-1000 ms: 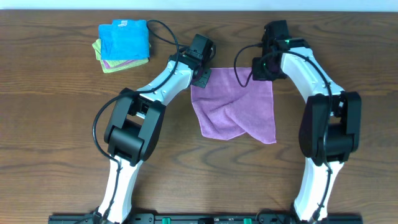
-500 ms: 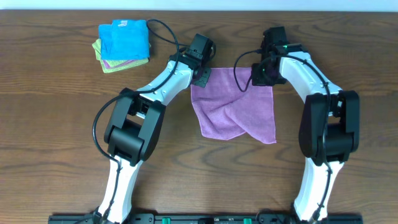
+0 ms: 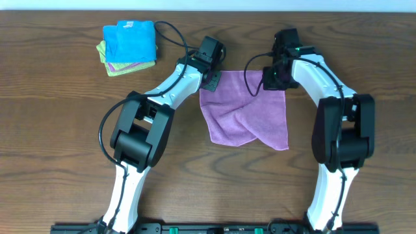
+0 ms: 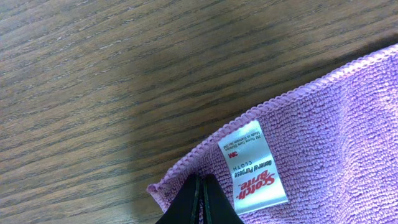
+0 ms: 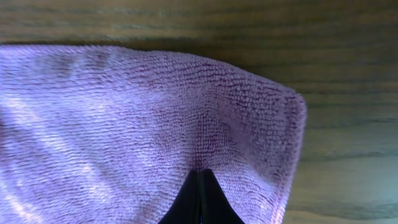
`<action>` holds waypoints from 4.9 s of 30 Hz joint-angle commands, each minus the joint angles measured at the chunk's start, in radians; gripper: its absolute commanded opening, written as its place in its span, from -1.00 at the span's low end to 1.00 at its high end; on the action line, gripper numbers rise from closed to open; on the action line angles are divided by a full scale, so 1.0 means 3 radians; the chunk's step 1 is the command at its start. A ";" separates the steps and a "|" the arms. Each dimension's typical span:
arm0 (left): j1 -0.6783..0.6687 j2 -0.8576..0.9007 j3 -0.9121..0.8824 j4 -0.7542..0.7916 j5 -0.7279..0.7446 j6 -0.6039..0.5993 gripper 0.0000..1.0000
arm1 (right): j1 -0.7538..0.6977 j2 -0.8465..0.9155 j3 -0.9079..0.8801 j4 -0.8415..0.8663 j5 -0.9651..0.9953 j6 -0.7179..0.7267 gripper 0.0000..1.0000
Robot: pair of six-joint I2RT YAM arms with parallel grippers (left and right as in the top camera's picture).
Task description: Fold the cloth
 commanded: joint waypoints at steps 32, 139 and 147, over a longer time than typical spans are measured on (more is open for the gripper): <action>0.0211 0.0417 0.0551 0.0484 0.0079 0.0057 -0.89 | -0.0168 0.0495 -0.0013 0.0796 0.0074 0.0135 -0.97; 0.0327 -0.2238 -0.2790 0.0964 0.1556 -0.0456 0.91 | -0.0027 -0.3791 -0.2487 -0.0532 -0.0052 0.0768 0.95; 0.0472 -0.1994 -0.2790 0.1328 0.1925 -0.0495 0.91 | -0.0109 -0.3546 -0.2487 -0.0543 -0.0053 0.0694 0.94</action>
